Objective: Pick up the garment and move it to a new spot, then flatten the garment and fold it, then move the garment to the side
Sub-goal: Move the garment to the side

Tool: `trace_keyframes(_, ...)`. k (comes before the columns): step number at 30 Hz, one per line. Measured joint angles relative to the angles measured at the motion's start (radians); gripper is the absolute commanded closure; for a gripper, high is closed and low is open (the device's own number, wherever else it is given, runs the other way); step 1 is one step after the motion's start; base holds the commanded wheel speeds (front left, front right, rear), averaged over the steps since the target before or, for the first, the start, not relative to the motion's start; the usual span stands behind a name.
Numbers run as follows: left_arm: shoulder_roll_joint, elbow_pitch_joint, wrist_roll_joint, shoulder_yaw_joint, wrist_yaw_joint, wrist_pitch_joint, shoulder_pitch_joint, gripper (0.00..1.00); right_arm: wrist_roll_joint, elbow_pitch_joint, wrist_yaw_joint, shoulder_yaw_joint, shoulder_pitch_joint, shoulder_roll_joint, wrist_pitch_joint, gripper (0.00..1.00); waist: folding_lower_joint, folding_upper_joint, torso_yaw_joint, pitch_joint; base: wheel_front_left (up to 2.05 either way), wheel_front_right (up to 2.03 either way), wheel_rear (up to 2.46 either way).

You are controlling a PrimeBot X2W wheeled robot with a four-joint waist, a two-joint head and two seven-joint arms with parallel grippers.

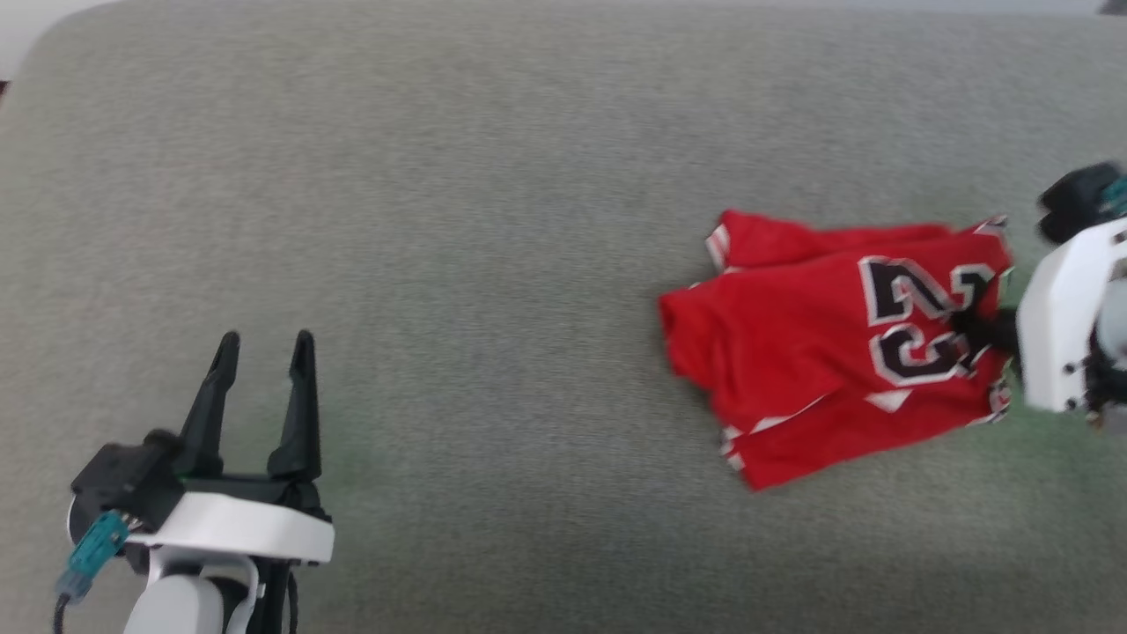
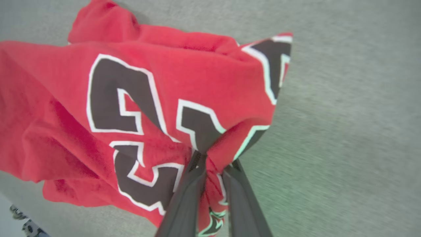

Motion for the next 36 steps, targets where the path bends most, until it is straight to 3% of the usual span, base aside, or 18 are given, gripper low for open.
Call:
trace_keyframes(11, 0.025, 0.020, 0.024, -0.107, 0.000, 0.000, -0.115, 0.00, -0.125, 0.043, 0.000, -0.094, -0.061, -0.081, -0.103, 1.00, 0.0000, 0.0000, -0.117, 0.037, 0.00, 0.00, 0.00)
trace_keyframes(25, 0.066, 0.060, 0.016, -0.309, 0.000, 0.000, -0.358, 0.00, -0.289, 0.268, 0.000, -0.131, -0.225, -0.140, -0.341, 1.00, 0.0000, 0.0000, -0.235, 0.135, 0.00, 0.00, 0.00)
trace_keyframes(31, 0.067, 0.076, 0.003, -0.384, 0.000, 0.000, -0.460, 0.00, -0.381, 0.394, 0.000, -0.105, -0.316, -0.146, -0.462, 1.00, 0.0000, 0.0000, -0.253, 0.189, 0.00, 0.00, 0.00)
trace_keyframes(36, 0.069, 0.092, -0.008, -0.430, 0.000, 0.000, -0.513, 0.00, -0.453, 0.518, 0.000, -0.098, -0.379, -0.108, -0.562, 1.00, 0.0000, 0.0000, -0.255, 0.226, 0.00, 0.00, 0.00)
